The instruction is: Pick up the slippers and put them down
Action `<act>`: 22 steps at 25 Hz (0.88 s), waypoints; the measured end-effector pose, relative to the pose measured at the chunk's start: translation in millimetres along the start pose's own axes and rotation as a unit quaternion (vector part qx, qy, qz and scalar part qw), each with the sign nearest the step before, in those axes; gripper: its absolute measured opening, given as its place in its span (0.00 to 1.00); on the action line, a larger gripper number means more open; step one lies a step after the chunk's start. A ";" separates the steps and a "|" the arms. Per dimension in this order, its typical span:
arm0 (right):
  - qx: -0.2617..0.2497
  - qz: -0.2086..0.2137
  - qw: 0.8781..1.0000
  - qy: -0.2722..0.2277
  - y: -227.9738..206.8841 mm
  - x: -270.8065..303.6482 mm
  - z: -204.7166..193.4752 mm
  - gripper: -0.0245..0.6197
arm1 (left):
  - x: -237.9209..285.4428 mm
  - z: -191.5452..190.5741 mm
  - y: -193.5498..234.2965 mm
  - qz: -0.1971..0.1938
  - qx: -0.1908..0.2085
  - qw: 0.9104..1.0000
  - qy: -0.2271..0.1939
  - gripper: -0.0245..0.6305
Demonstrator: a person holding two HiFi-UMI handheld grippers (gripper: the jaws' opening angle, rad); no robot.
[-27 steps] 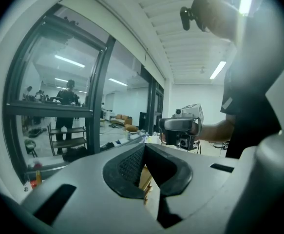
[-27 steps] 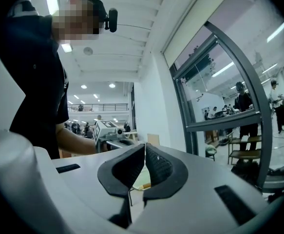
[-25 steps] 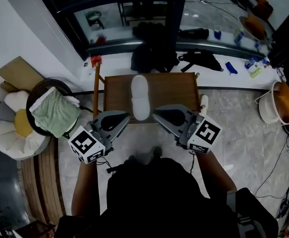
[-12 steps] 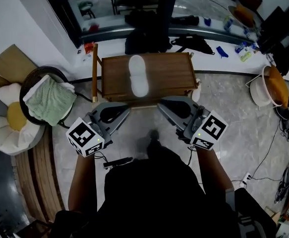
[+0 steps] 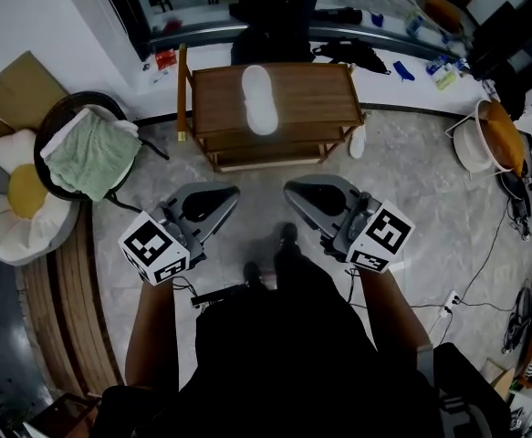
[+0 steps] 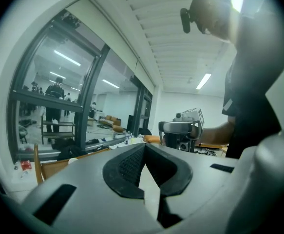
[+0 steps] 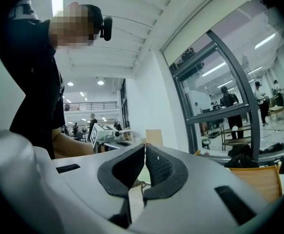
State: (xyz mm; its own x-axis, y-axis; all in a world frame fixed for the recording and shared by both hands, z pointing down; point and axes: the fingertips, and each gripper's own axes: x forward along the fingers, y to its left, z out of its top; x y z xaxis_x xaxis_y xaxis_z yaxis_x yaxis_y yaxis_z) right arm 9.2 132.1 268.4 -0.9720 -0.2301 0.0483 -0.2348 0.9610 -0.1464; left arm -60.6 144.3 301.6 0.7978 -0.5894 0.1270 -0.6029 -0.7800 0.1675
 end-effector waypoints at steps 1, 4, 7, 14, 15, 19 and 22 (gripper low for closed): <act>-0.001 0.004 1.000 0.000 4.8 -1.3 -1.2 0.08 | -1.9 -1.1 -3.6 0.001 -0.002 1.000 -0.001 0.05; -0.004 0.016 1.000 0.005 14.0 -6.5 -2.4 0.08 | -3.1 -1.5 -13.2 0.005 -0.006 1.000 -0.004 0.05; -0.013 0.030 0.999 0.007 20.9 -15.9 2.0 0.08 | 2.5 1.3 -25.9 0.008 -0.009 1.000 -0.004 0.05; -0.023 0.056 0.998 0.006 24.4 -36.3 10.6 0.08 | 24.8 9.8 -56.6 0.005 -0.004 1.000 0.000 0.05; -0.025 0.061 0.998 0.005 26.1 -36.1 11.1 0.08 | 25.4 9.2 -58.4 0.005 -0.005 1.000 0.001 0.06; -0.032 0.063 0.997 0.006 27.0 -43.8 12.3 0.08 | 33.1 6.5 -66.5 0.004 -0.007 1.000 0.005 0.05; -0.032 0.058 0.998 0.005 24.1 -52.8 12.0 0.08 | 38.5 6.9 -71.6 0.001 -0.006 1.000 0.005 0.05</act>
State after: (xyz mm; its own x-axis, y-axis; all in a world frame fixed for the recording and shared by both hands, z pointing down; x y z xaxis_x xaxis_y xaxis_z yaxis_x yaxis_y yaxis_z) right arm 54.7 165.5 250.4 -0.9922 -0.1158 0.0455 -0.1194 0.9889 -0.0881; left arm 13.3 176.0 287.7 0.7962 -0.5891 0.1378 -0.6050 -0.7758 0.1791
